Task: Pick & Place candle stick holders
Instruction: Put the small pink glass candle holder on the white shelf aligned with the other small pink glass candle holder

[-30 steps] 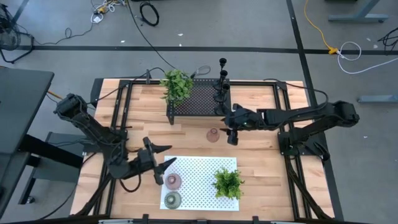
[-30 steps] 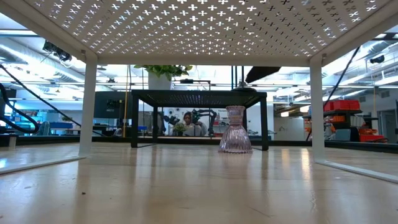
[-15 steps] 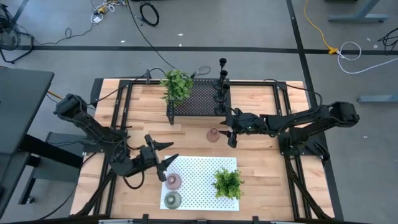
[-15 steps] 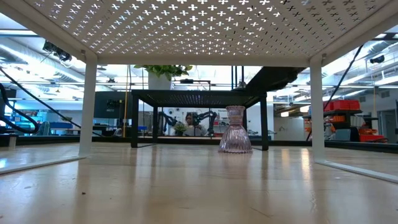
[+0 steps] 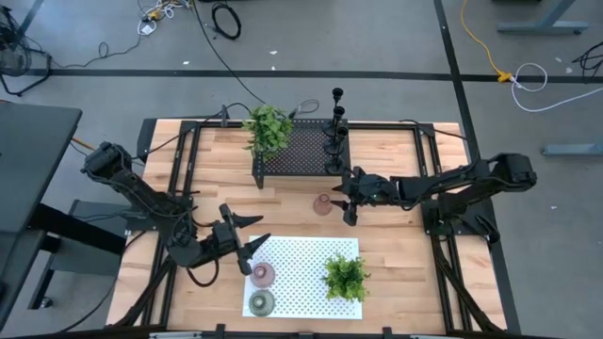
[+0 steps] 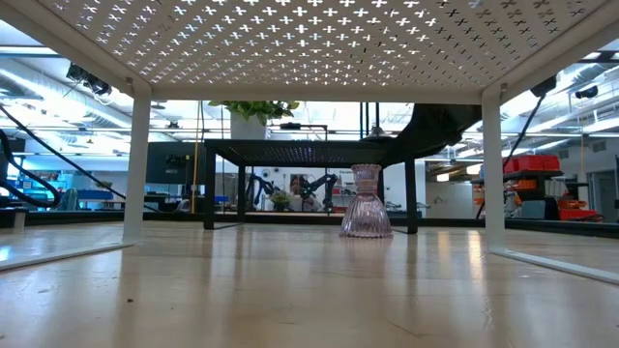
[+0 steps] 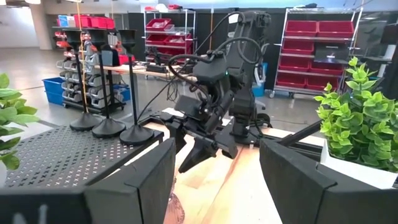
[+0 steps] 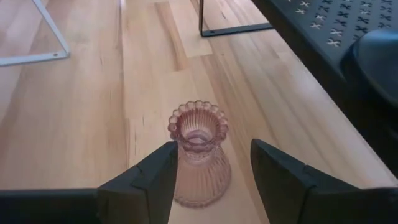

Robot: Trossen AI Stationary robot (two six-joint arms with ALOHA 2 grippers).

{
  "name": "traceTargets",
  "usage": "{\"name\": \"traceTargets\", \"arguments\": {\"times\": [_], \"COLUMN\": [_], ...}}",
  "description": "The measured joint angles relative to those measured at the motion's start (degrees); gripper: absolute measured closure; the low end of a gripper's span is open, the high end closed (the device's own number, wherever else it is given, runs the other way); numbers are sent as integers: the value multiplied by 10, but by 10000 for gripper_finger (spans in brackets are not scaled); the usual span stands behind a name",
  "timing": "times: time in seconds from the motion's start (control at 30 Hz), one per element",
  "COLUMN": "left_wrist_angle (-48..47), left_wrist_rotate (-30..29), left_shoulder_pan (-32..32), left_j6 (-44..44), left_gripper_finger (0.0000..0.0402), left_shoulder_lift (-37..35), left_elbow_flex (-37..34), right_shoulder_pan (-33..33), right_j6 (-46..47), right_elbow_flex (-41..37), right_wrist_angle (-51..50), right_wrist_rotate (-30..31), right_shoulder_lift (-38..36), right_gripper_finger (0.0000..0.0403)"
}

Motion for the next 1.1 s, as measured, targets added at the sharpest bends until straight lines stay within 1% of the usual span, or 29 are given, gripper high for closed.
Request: {"name": "traceTargets", "arguments": {"times": [0.33, 0.53, 0.7, 0.8, 0.97, 1.1], "left_wrist_angle": [-8, -8, -8, -8, -9, -13], "left_wrist_rotate": [0, 0, 0, 0, 0, 0], "left_shoulder_pan": [0, 0, 0, 0, 0, 0], "left_j6": [0, 0, -1, -1, -1, -2], "left_gripper_finger": [168, 168, 168, 168, 168, 168], "left_shoulder_lift": [0, 0, 0, 0, 0, 0], "left_elbow_flex": [0, 0, 0, 0, 0, 0], "right_shoulder_pan": [-1, -1, -1, 1, 5, 5], "right_j6": [-1, -1, -4, -4, -1, 1], "right_elbow_flex": [0, 0, 0, 1, 1, 1], "right_wrist_angle": [46, 103, 122, 150, 181, 183], "right_wrist_rotate": [-1, -12, -12, -10, -23, -15], "right_shoulder_lift": [52, 82, 109, 124, 133, 133], "right_gripper_finger": [202, 202, 202, 201, 184, 177]}}
